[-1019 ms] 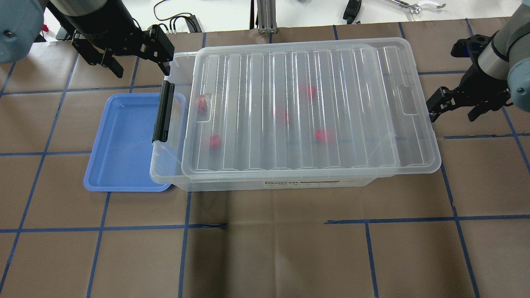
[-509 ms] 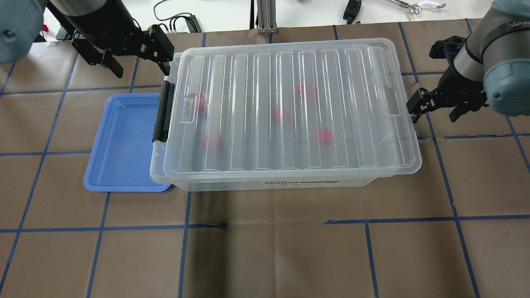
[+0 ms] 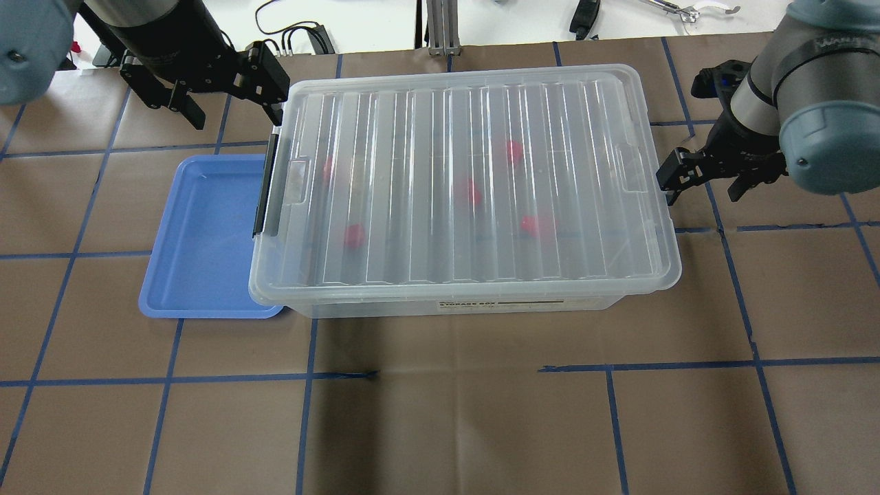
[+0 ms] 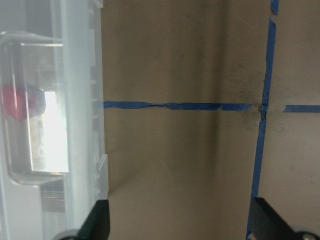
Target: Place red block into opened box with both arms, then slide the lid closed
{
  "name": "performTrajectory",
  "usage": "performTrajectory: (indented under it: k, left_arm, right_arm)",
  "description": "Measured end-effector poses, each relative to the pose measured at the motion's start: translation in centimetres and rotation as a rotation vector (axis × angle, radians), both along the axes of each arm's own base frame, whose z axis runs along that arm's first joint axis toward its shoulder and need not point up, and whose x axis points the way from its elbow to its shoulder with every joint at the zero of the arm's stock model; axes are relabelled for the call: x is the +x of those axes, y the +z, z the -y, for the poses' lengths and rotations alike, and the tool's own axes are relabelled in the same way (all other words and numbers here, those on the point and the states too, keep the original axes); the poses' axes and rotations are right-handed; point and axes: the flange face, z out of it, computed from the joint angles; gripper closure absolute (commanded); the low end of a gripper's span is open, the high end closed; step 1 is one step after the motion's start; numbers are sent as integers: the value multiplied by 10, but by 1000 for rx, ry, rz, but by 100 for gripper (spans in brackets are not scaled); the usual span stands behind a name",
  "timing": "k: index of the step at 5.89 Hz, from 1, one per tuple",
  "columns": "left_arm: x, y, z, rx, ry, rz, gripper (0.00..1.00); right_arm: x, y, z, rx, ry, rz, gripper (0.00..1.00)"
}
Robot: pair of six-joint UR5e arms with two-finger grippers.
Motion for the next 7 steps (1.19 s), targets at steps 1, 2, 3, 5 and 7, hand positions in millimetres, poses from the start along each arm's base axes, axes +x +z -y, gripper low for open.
performTrajectory:
  k: [1, 2, 3, 5, 7]
  left_arm:
    - [0, 0, 0, 0, 0, 0, 2]
    - [0, 0, 0, -1, 1, 0, 2]
    - [0, 0, 0, -1, 1, 0, 2]
    - [0, 0, 0, -1, 1, 0, 2]
    - [0, 0, 0, -1, 0, 0, 2]
  right_arm:
    - [0, 9, 4, -18, 3, -9, 0]
    - [1, 31, 12, -41, -3, -15, 0]
    - [4, 61, 19, -49, -46, -14, 0]
    - [44, 113, 22, -32, -189, -11, 0]
    - [94, 140, 16, -9, -266, -17, 0]
